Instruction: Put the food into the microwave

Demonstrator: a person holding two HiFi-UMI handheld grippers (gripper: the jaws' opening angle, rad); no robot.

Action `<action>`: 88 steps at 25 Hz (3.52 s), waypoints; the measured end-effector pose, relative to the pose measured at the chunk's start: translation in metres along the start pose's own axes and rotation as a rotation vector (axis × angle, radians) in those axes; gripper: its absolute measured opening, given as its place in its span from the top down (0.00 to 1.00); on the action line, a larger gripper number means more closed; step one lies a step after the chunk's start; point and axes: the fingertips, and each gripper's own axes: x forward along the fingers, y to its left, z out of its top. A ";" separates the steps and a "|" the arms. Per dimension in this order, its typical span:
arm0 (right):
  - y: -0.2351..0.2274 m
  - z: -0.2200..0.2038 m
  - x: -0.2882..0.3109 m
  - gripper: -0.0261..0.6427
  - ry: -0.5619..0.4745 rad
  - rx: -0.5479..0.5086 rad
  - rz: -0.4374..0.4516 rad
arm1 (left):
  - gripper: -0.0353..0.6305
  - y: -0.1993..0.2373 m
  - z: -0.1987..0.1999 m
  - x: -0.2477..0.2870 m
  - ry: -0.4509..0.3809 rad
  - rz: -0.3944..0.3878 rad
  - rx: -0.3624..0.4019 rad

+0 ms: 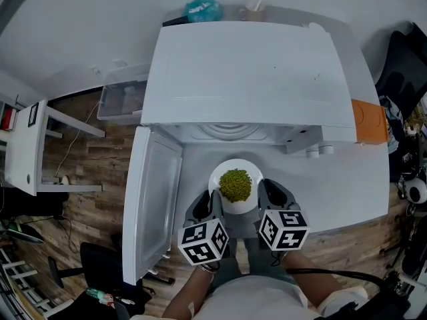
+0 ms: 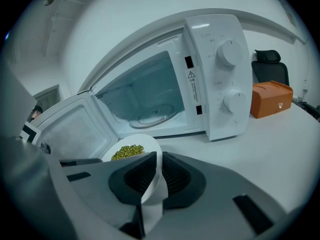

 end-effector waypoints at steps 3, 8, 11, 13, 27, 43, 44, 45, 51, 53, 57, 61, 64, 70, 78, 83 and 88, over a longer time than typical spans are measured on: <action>0.003 0.006 0.002 0.89 -0.006 -0.001 0.006 | 0.85 0.001 0.006 -0.001 -0.013 0.005 -0.006; 0.009 0.019 0.005 0.89 -0.025 -0.001 0.019 | 0.85 0.003 0.023 0.002 -0.045 0.012 -0.007; 0.011 0.028 0.007 0.89 -0.040 -0.002 0.023 | 0.85 0.002 0.033 0.003 -0.065 0.015 -0.001; 0.012 0.033 0.009 0.89 -0.047 -0.003 0.026 | 0.85 0.002 0.037 0.005 -0.072 0.016 0.007; 0.011 0.062 0.026 0.89 -0.100 0.015 0.025 | 0.85 0.001 0.064 0.023 -0.105 0.020 -0.010; 0.017 0.088 0.054 0.89 -0.139 -0.018 0.031 | 0.85 0.010 0.096 0.045 -0.144 0.015 -0.023; 0.017 0.090 0.056 0.89 -0.141 -0.019 0.028 | 0.85 0.010 0.099 0.047 -0.147 0.014 -0.022; 0.017 0.091 0.057 0.89 -0.143 -0.020 0.024 | 0.85 0.010 0.101 0.048 -0.150 0.013 -0.022; 0.013 0.100 0.066 0.89 -0.169 -0.009 -0.006 | 0.85 0.009 0.109 0.060 -0.155 0.003 -0.018; 0.013 0.103 0.068 0.89 -0.177 -0.012 -0.013 | 0.85 0.009 0.112 0.064 -0.162 0.002 -0.020; 0.011 0.104 0.073 0.89 -0.183 -0.011 -0.023 | 0.85 0.010 0.117 0.072 -0.172 0.003 -0.024; 0.009 0.104 0.080 0.89 -0.188 -0.003 -0.036 | 0.85 0.013 0.120 0.082 -0.172 0.004 -0.021; 0.008 0.106 0.085 0.89 -0.197 0.000 -0.044 | 0.85 0.014 0.123 0.088 -0.174 0.005 -0.020; 0.007 0.112 0.093 0.89 -0.207 0.006 -0.051 | 0.85 0.016 0.131 0.097 -0.183 0.004 -0.010; 0.003 0.117 0.103 0.89 -0.221 0.019 -0.071 | 0.85 0.016 0.137 0.109 -0.187 -0.005 -0.003; -0.002 0.118 0.108 0.89 -0.233 0.010 -0.097 | 0.85 0.014 0.143 0.117 -0.225 -0.017 0.024; -0.003 0.119 0.114 0.89 -0.241 0.001 -0.125 | 0.85 0.013 0.148 0.126 -0.246 0.002 0.067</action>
